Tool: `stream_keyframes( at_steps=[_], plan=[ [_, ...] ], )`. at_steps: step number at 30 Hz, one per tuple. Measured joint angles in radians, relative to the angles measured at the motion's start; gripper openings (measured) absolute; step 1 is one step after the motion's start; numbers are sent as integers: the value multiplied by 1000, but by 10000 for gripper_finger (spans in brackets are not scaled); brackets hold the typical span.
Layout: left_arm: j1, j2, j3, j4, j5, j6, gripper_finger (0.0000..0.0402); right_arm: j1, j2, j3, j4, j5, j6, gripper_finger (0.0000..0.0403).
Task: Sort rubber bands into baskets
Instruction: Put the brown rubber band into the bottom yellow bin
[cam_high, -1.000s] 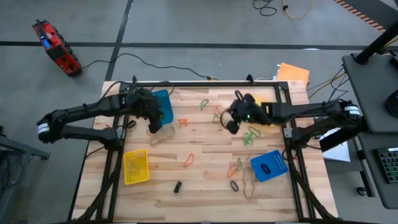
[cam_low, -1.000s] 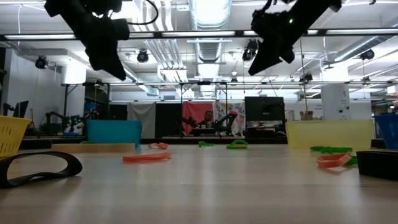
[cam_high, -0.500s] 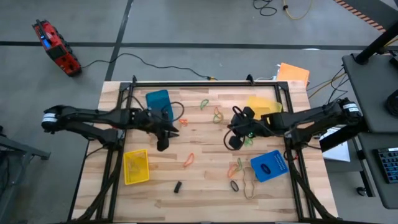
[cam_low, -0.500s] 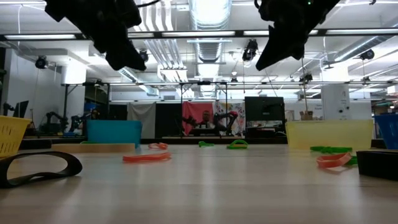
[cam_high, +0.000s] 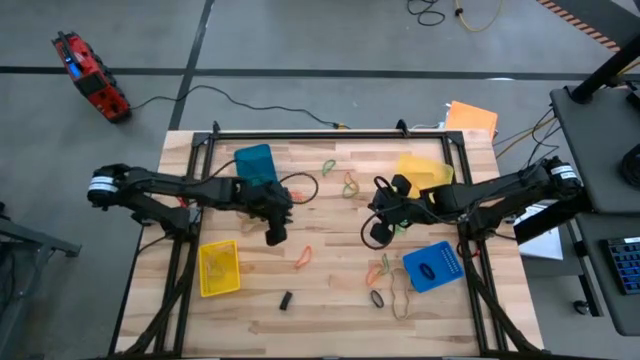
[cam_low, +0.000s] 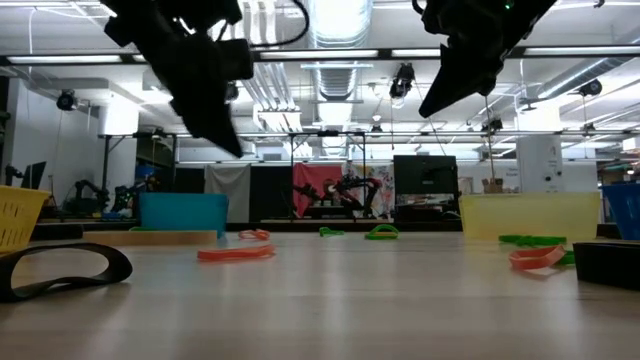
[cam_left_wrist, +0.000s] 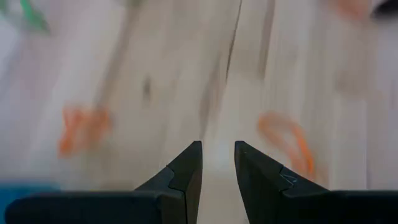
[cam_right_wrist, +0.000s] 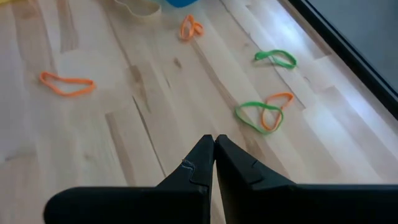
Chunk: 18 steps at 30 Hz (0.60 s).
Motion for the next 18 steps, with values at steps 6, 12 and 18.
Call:
stream_keyframes(
  at_steps=[6, 12, 18],
  plan=[
    [-14, 29, 4, -178, 0, -36, 79, 0, 0, -38, 2, -1, 1, 9],
    [-14, 44, 3, -186, 0, -56, 79, 0, 0, -49, 2, -2, 16, 9],
    [-13, 44, -1, -204, -110, -49, 82, 0, 0, -49, 2, -2, 11, 9]
  ],
)
